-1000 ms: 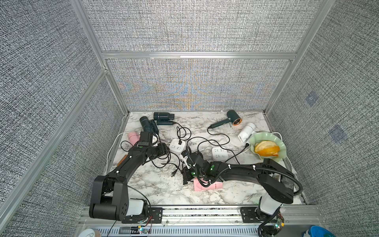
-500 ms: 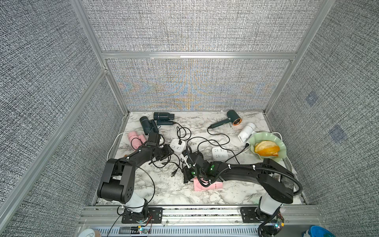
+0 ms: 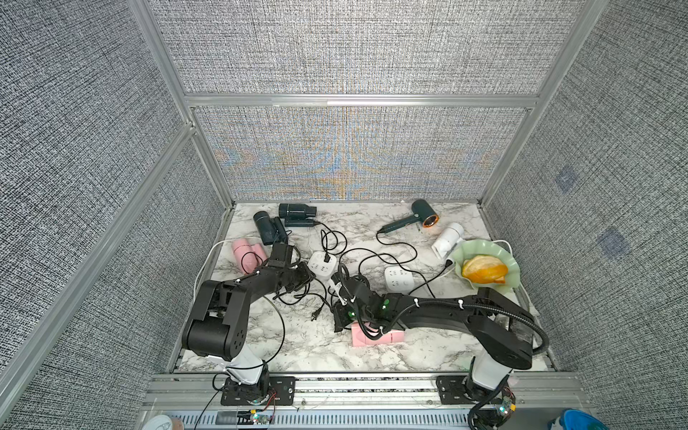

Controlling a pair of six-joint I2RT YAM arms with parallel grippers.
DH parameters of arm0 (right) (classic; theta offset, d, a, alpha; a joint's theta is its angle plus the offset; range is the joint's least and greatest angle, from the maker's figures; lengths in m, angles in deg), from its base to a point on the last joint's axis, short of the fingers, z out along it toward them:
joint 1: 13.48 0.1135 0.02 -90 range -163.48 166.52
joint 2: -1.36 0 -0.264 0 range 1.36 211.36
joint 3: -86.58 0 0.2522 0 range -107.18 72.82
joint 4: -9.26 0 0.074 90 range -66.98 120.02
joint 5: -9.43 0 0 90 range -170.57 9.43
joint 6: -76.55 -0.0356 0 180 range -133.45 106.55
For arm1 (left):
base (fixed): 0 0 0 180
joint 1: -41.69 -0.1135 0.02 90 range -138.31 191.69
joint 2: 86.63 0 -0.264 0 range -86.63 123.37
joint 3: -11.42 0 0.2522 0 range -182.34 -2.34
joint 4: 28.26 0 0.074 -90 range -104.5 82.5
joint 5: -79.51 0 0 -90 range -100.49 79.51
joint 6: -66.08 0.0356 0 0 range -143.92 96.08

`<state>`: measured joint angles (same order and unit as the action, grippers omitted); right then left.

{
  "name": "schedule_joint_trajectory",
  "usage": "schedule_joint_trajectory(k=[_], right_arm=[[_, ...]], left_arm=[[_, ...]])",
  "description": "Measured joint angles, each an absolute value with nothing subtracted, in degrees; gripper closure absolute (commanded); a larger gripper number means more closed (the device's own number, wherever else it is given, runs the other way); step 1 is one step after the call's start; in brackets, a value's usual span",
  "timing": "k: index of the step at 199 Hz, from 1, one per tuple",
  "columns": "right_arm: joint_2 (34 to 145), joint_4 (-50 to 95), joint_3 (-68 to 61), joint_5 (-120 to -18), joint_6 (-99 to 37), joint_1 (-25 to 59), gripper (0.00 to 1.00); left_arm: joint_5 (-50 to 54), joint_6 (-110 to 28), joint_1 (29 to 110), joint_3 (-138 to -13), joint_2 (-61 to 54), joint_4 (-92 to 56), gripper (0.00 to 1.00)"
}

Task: Charge the blow dryers
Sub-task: Adjust the charging cable at the center of the board.

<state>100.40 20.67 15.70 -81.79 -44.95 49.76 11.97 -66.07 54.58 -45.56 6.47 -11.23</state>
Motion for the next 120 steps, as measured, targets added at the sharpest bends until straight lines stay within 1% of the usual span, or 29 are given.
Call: schedule_joint_trajectory(k=[45,120], right_arm=[[100.5,20.7,15.8,-81.8,-45.0,49.8,0.93],[101.4,20.7,15.8,-81.8,-45.2,49.8,0.93]], left_arm=[[12.1,-67.7,54.6,-43.2,6.2,-15.7,0.74],[13.0,-69.7,54.6,-41.0,6.3,-23.4,0.82]])
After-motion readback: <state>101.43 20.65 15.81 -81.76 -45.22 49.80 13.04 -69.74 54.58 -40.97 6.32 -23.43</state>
